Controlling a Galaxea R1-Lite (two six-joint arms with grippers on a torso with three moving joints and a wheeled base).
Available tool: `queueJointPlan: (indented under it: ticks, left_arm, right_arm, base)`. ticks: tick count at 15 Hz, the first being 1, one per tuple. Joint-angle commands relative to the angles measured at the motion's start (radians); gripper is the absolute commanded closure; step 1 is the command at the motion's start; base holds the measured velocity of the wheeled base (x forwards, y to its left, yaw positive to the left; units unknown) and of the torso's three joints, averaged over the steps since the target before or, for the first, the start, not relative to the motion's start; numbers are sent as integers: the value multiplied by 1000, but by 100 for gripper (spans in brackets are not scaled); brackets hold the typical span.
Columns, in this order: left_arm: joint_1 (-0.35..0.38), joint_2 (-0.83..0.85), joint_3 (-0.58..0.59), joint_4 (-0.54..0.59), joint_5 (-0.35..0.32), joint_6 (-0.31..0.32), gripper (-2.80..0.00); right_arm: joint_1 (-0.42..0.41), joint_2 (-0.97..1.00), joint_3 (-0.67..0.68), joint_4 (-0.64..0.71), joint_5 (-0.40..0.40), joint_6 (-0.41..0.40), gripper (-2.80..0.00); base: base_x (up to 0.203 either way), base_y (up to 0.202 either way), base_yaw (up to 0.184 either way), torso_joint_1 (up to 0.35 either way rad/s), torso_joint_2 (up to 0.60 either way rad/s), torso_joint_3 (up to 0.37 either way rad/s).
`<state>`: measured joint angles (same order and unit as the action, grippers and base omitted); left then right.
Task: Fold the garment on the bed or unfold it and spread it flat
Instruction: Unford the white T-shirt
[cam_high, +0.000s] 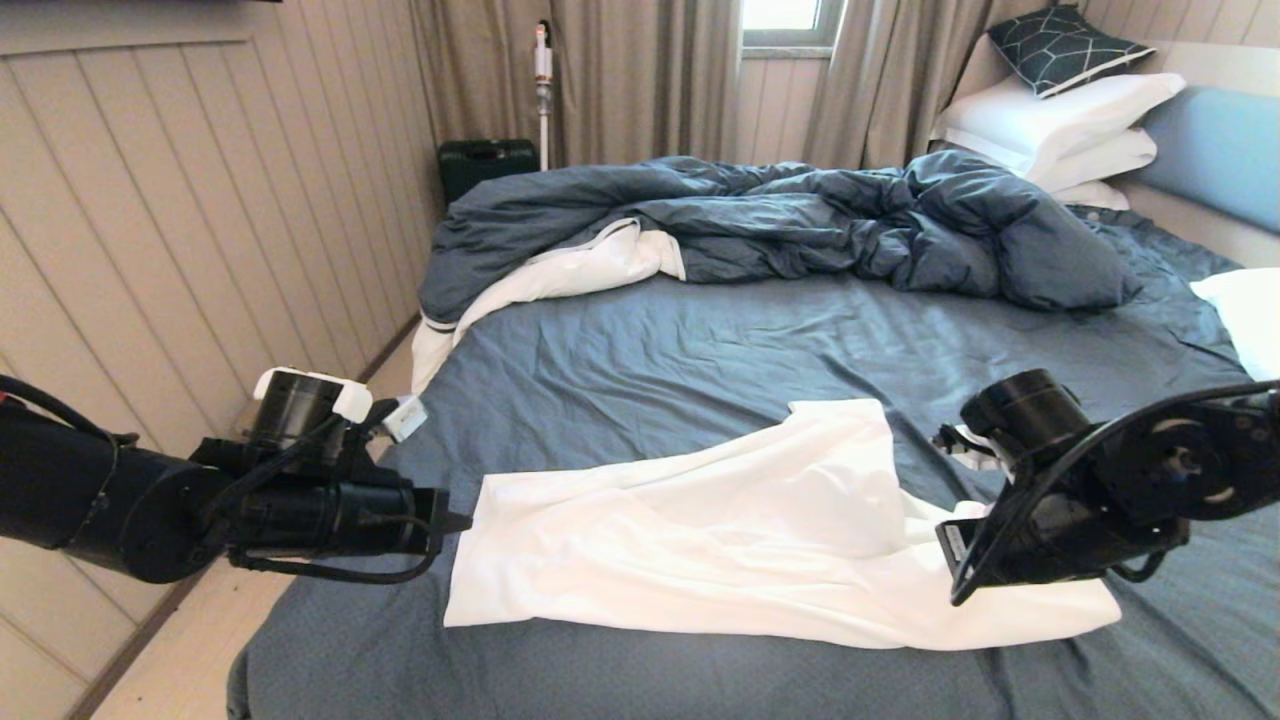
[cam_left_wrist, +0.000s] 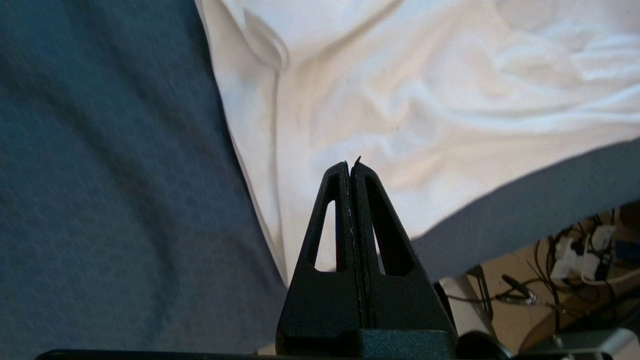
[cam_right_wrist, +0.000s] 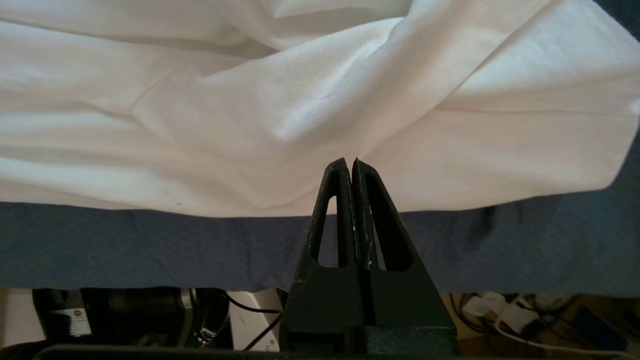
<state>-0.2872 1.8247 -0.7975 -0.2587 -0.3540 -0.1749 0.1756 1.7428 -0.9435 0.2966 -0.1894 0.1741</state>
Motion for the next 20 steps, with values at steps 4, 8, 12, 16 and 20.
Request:
queueJointPlan:
  ticks: [4,8,12,16,20]
  left_arm:
    - [0,23,-94,66,-5,0,0]
    - [-1,88,-180,185,-10,-5,0]
    - [-3,76,-172,188,-10,-12,0]
    - [-9,74,-152,188,-10,-17,0]
    - [-15,73,-147,188,-10,-17,0]
  right_arm:
    - [-67,-55,85,-51,117,13,0]
    - [-71,-23,131,-174,123,33,0]
    - [-88,-40,178,-277,122,29,-280]
    - [-97,-20,176,-278,123,34,-280]
    - [-102,9,135,-282,123,60,-280]
  base:
    - [0,0,0,0,0,0]
    - [0,0,0,0,0,0]
    - [0,0,0,0,0,0]
    - [0,0,0,0,0,0]
    - [0,0,0,0,0,0]
